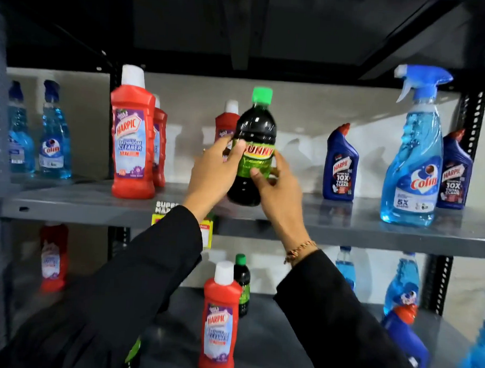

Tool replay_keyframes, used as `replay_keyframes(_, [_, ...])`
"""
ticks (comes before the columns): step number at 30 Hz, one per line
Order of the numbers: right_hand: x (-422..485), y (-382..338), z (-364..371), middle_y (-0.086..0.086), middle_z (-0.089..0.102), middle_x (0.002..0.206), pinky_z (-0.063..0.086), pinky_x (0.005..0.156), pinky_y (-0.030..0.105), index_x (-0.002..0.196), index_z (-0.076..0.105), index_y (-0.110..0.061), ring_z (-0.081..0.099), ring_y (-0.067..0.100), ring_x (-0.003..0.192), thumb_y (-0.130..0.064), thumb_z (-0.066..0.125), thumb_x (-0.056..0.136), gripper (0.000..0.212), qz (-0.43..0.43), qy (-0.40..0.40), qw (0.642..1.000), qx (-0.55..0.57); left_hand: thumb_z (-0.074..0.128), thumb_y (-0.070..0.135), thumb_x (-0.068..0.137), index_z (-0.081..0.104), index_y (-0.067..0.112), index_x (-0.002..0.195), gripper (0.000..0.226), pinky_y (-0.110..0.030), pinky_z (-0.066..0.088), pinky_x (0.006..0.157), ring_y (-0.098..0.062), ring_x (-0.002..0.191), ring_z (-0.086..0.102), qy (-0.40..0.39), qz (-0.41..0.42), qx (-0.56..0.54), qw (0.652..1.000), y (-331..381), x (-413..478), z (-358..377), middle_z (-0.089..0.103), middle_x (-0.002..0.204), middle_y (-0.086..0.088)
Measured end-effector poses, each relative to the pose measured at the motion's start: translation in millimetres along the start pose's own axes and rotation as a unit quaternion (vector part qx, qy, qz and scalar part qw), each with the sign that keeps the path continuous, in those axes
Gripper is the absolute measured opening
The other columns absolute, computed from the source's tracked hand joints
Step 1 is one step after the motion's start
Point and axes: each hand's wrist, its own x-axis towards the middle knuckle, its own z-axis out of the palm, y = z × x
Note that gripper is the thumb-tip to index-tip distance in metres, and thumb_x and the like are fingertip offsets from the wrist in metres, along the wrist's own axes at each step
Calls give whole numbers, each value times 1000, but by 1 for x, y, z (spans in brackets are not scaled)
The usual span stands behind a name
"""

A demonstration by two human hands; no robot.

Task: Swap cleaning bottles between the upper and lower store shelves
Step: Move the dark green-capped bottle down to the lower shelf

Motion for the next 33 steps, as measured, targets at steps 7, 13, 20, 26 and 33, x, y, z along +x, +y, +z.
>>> replay_keyframes(7, [-104,17,-39,-1,47,117,36,100,14,137,29,-18,46,13,114,-18,60,85,60,-116,96,988,-36,33,40,95,43,13,133,48,-13,43,90,-14,114,54,131,131,-109,977,9,-119,29,57,129,-7])
replay_keyframes(13, [-179,84,-41,6,49,115,25,96,-1,136,25,-20,39,-2,107,-18,62,83,64,-49,86,992,-75,29,49,94,46,19,130,50,-10,38,79,-11,97,55,43,84,-63,993,-48,-187,65,64,108,-10])
replay_keyframes(20, [-226,178,-42,13,53,115,43,97,33,126,49,-10,53,34,114,-1,64,79,50,217,-67,969,-94,44,25,96,40,18,134,39,-34,47,95,-23,113,58,-204,-116,-92,968,-134,-244,124,60,127,-11])
replay_keyframes(26, [-239,222,-39,21,65,110,44,85,36,108,58,-3,58,36,106,4,59,74,35,333,-92,928,-143,42,23,96,43,14,132,37,-11,31,76,-23,117,53,-261,-243,-66,932,-161,-258,166,57,131,-15])
replay_keyframes(33, [-243,234,-30,21,61,114,39,85,29,114,54,-3,53,34,110,6,54,77,38,335,-92,923,-163,40,30,96,36,19,136,42,-44,42,104,-29,124,49,-277,-298,-71,911,-171,-264,171,50,138,-14])
